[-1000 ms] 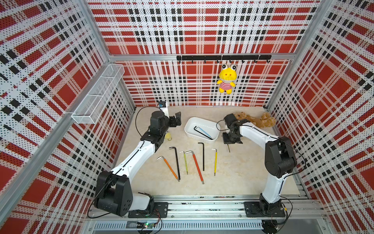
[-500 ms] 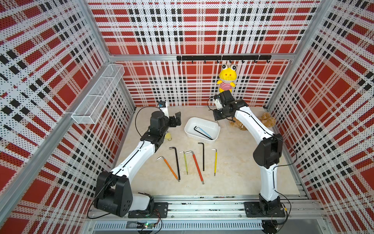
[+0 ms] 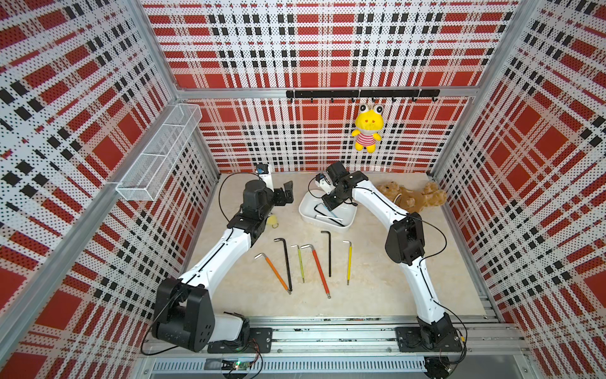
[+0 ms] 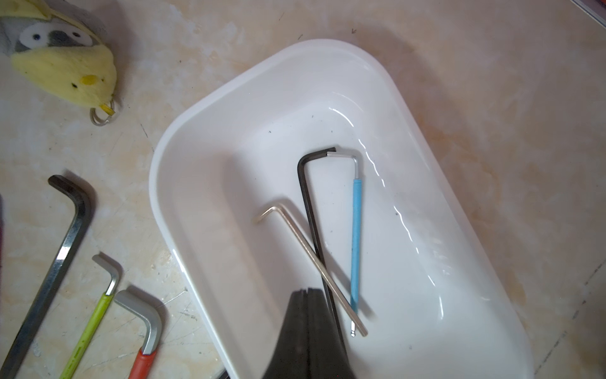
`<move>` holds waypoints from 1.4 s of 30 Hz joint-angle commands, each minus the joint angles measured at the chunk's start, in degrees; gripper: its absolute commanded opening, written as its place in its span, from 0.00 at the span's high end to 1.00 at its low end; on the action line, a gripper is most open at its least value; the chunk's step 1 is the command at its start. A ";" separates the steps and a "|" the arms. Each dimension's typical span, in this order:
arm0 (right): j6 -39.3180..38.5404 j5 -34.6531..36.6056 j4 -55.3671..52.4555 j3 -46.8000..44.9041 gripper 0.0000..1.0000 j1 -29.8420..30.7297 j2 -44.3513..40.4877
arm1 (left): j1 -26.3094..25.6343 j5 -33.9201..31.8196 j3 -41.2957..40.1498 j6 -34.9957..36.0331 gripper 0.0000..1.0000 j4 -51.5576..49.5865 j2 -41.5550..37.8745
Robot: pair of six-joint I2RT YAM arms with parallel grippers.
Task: Put the hex key on the desktop into the storage box
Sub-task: Place the Allen key in the storage box, then pick up the Allen key from the center of the board.
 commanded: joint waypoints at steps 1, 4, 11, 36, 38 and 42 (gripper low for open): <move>-0.58 0.13 -0.96 -0.69 1.00 -0.16 2.09 | 0.41 -0.15 1.89 0.39 0.01 -0.27 -1.15; 1.47 -3.50 1.34 -3.00 0.76 -0.15 -0.74 | 0.35 -0.22 2.02 0.48 0.01 -0.42 -1.16; 11.93 -21.60 12.87 -14.78 0.34 -2.97 -15.01 | 0.35 -0.44 1.78 0.57 0.01 -0.49 -1.25; 33.23 -27.50 26.98 -66.82 0.29 -9.26 -51.30 | 0.33 0.36 0.75 0.21 0.01 0.96 -0.89; 33.75 -22.80 24.75 -69.46 0.29 -8.54 -52.84 | 0.13 0.29 0.77 0.21 0.01 0.96 -0.81; 35.67 -13.12 20.66 -72.82 0.29 -4.90 -54.22 | -0.08 0.46 0.80 0.14 0.01 1.05 -0.63</move>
